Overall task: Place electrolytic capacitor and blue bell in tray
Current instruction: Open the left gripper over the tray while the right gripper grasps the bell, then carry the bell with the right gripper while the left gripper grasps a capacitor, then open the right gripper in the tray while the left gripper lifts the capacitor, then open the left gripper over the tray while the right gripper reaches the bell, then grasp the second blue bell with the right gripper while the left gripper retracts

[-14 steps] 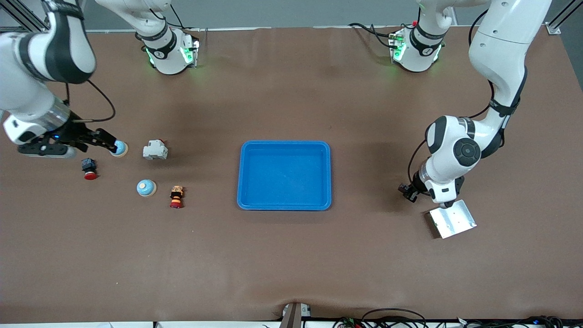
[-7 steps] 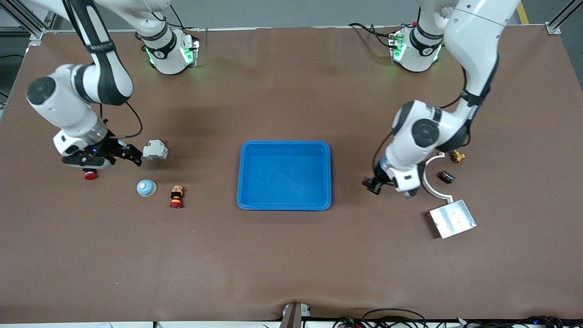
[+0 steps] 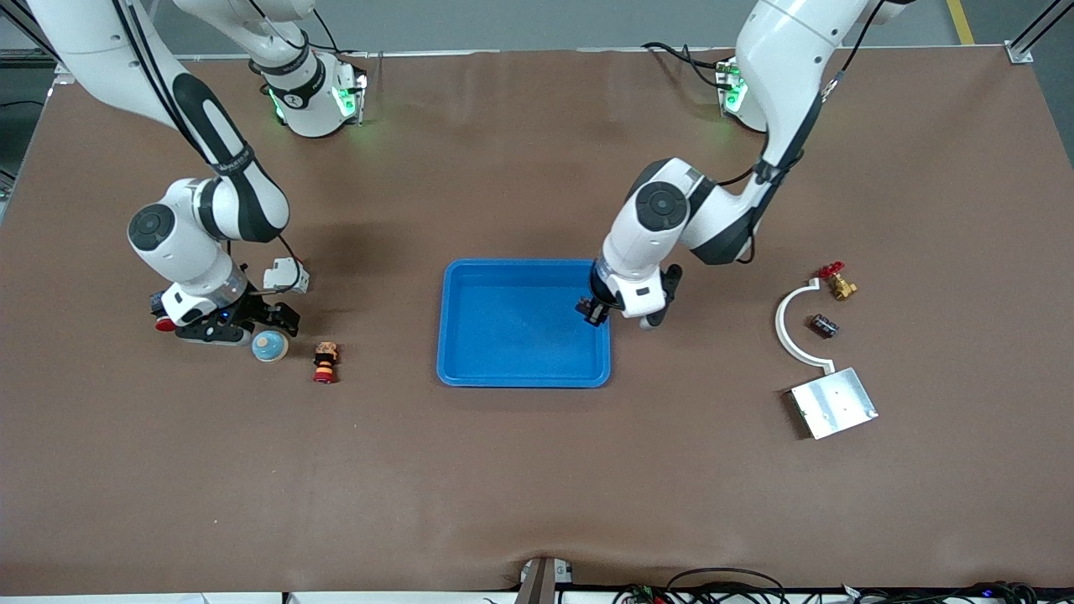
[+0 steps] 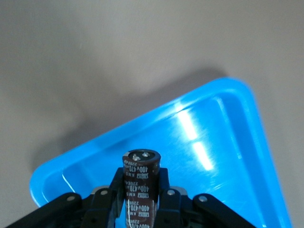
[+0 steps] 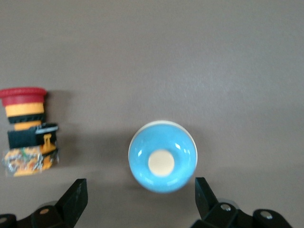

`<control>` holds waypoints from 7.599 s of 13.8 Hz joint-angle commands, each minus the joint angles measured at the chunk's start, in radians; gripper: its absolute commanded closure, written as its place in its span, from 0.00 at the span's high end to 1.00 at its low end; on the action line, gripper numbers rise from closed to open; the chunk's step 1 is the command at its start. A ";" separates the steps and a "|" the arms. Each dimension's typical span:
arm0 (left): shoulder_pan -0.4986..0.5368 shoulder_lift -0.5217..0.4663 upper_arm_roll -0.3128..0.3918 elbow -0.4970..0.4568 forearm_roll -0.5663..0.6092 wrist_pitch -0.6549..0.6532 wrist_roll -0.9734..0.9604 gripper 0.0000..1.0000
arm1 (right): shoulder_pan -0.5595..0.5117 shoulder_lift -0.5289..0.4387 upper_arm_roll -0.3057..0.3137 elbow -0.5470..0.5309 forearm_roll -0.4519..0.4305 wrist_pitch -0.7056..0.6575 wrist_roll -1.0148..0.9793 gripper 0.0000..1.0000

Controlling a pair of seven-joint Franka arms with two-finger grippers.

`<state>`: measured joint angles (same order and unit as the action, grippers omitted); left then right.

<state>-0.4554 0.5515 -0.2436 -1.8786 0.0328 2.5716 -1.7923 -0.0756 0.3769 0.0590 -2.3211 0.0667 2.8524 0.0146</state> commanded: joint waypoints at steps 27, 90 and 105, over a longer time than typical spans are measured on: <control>0.530 -0.130 0.038 -0.016 0.324 -0.386 0.731 1.00 | 0.190 -0.099 0.004 0.158 0.002 -0.441 0.371 0.00; -0.040 0.275 -0.020 0.355 0.447 -0.159 -0.380 0.77 | -0.105 -0.498 -0.093 -0.296 -0.088 -0.280 -0.178 1.00; 0.220 -0.097 -0.034 0.484 0.196 -0.688 0.647 1.00 | -0.262 -0.168 -0.093 -0.340 -0.090 0.111 -0.318 1.00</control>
<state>-0.2898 0.5214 -0.2690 -1.3638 0.2658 1.9400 -1.2976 -0.3141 0.1952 -0.0469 -2.6559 -0.0427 2.9373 -0.2802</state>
